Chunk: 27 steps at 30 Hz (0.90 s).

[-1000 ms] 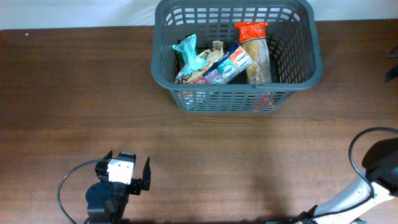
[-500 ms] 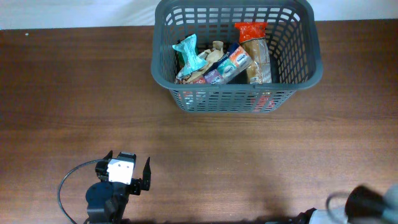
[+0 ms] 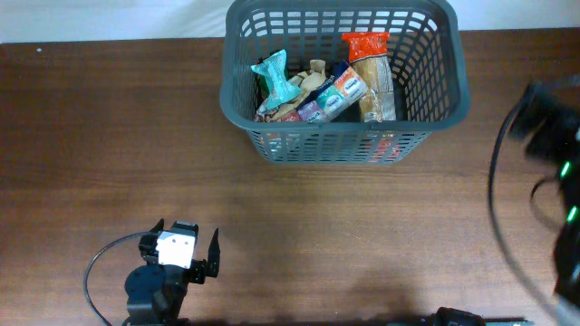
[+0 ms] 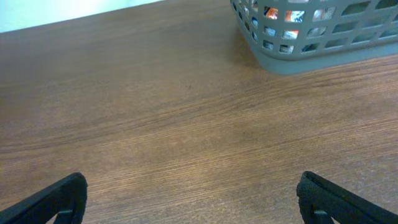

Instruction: Pack container

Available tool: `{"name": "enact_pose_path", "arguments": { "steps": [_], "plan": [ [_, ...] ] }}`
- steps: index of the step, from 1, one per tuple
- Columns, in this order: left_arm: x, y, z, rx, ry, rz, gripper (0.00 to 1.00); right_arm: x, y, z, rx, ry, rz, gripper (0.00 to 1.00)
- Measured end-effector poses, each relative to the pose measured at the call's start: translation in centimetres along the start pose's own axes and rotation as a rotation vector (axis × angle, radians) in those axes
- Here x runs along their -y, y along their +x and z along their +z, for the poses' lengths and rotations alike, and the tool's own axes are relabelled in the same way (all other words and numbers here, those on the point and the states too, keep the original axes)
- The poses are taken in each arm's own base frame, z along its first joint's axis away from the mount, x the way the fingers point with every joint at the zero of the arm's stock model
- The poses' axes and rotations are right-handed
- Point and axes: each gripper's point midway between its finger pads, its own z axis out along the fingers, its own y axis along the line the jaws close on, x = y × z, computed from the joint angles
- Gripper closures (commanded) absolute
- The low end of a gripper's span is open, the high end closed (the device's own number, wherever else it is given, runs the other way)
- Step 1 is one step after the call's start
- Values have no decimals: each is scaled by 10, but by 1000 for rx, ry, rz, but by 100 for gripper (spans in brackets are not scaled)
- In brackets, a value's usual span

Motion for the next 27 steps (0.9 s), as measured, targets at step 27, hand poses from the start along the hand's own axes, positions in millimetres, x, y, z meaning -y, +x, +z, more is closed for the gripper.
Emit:
{"name": "enact_pose_path", "arguments": {
  "steps": [27],
  "plan": [
    [1, 0, 0, 0, 3, 0, 1, -53, 185, -13, 278, -351, -40, 1]
  ]
}}
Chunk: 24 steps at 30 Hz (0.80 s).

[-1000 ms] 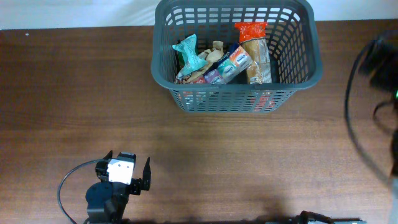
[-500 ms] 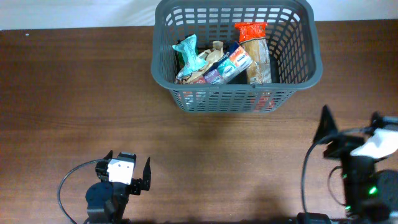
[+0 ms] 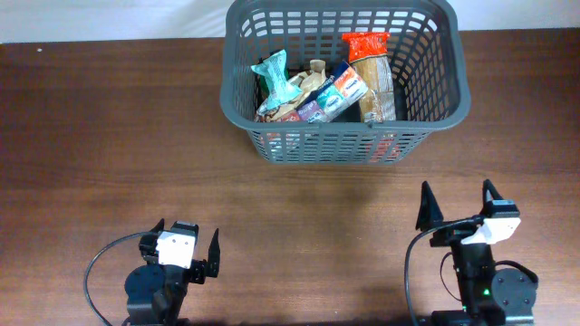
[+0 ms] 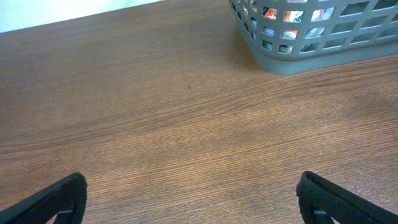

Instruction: Pack container

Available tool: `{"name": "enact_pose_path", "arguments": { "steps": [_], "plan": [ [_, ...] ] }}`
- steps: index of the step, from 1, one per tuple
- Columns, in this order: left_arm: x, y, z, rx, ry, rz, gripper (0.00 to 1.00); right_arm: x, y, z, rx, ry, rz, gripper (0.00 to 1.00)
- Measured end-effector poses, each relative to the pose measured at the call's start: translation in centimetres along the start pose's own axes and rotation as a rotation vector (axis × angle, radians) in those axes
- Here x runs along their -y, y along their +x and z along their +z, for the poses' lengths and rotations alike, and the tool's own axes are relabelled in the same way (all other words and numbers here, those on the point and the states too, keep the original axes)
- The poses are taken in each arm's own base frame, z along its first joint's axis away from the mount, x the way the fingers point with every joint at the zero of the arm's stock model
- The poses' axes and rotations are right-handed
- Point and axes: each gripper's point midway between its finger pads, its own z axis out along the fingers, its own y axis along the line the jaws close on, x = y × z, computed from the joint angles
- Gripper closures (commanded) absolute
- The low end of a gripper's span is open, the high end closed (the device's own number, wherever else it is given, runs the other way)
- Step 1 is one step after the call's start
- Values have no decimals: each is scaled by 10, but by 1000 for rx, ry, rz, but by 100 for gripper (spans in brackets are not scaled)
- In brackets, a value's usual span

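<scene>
A grey plastic basket (image 3: 453, 86) stands at the back of the table and holds several snack packets: a teal one (image 3: 275, 80), a brown one (image 3: 315, 80), a blue-white one (image 3: 340, 91) and an orange-topped one (image 3: 370, 77). In the left wrist view the basket's corner (image 4: 292, 59) shows at top right. My left gripper (image 3: 188, 243) rests near the front left, open, nothing between its fingers (image 4: 62, 199). At the front right my right gripper (image 3: 458, 206) is open and holds nothing.
The dark wooden table (image 3: 109, 136) runs bare between the basket and both grippers. A white surface borders the table's far edge (image 3: 91, 18). Black cables loop beside each arm base.
The right arm was a blurred shape at the right edge of the overhead view. Now it sits at the front right with its gripper open. The left gripper and the basket's contents are unchanged.
</scene>
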Motion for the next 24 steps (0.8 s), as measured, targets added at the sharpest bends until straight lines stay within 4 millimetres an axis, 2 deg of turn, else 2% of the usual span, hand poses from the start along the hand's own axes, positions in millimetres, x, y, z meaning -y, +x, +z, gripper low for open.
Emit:
{"name": "enact_pose_path", "arguments": {
  "steps": [24],
  "plan": [
    [0, 0, 0, 0, 0, 0, 1, 5, 80, 6, -103, -6, 5, 1]
  ]
}}
